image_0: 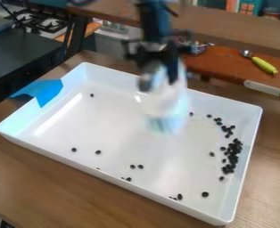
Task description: Sweep into pile
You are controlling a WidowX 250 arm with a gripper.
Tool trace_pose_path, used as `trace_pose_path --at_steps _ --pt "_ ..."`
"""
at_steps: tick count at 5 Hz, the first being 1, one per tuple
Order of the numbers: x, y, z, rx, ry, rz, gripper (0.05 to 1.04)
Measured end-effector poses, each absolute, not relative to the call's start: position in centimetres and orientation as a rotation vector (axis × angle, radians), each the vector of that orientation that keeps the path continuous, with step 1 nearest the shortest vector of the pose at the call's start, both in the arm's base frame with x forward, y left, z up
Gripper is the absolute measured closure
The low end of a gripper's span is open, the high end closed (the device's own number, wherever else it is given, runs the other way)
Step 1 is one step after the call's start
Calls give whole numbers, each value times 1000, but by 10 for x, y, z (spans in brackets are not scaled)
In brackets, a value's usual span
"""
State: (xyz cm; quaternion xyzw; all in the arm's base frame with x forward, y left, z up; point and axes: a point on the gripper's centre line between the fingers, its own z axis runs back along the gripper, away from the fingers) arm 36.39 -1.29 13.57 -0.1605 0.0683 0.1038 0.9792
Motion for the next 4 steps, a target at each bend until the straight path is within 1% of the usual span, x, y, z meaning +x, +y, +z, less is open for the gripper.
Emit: trace_pose_path --at_steps 1,2,3,4 --pt "360 35 139 -313 112 216 594" --pt "356 77 141 -258 78 212 594" --pt "345 114 133 -216 90 204 594" --pt "345 126 131 -183 68 160 594"
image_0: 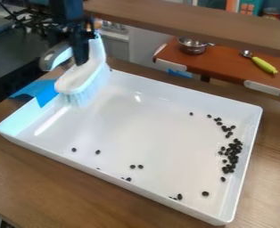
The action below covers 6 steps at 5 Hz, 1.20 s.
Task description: Sweep into pile
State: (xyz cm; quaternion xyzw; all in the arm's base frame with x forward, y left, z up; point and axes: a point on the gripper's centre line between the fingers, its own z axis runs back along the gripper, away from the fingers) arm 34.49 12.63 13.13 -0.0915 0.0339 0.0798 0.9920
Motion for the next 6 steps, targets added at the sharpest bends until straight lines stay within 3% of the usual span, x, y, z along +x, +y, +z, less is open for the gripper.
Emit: trace_pose_path --at_steps 1,5,6 --pt "346 144 113 -162 89 194 594" --pt "367 163 101 -100 59 294 594" --pt "369 164 89 -95 90 302 594"
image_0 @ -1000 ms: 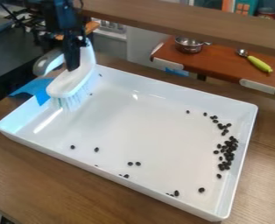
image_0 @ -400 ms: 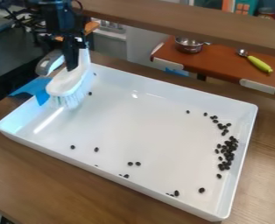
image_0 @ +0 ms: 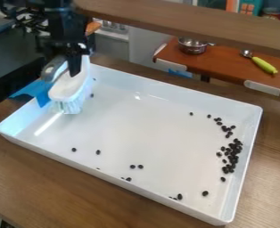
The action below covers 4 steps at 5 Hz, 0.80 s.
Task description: Sweep into pile
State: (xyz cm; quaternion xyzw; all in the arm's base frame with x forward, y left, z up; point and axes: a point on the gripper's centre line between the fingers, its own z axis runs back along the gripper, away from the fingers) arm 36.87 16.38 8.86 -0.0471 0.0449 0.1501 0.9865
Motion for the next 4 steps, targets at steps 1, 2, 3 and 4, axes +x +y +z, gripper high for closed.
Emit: trace_pose_path --at_steps 1,2,3,4 --pt "374 168 94 -77 67 312 594" --pt "376 172 82 -67 93 321 594" --pt "381 176 85 -42 81 324 594" --pt "383 177 74 -37 113 316 594"
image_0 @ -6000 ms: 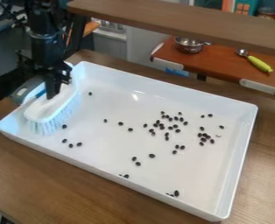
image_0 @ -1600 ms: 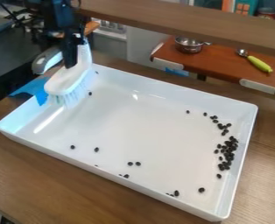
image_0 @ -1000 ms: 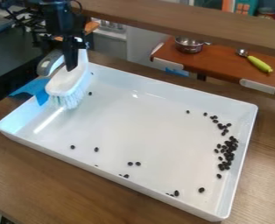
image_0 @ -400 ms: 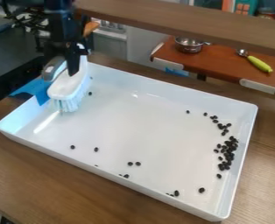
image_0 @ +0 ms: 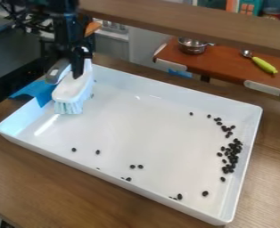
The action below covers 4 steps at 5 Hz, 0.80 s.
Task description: Sweep into pile
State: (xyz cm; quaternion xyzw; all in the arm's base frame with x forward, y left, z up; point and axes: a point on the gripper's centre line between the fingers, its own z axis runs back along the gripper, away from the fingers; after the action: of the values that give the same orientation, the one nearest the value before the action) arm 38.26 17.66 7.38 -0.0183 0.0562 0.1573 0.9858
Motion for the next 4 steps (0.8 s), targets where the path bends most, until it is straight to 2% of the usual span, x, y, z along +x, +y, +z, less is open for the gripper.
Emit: trace_pose_path --at_steps 2,4 --pt "388 165 71 -22 126 284 594" --pt "384 121 67 -26 164 254 594"
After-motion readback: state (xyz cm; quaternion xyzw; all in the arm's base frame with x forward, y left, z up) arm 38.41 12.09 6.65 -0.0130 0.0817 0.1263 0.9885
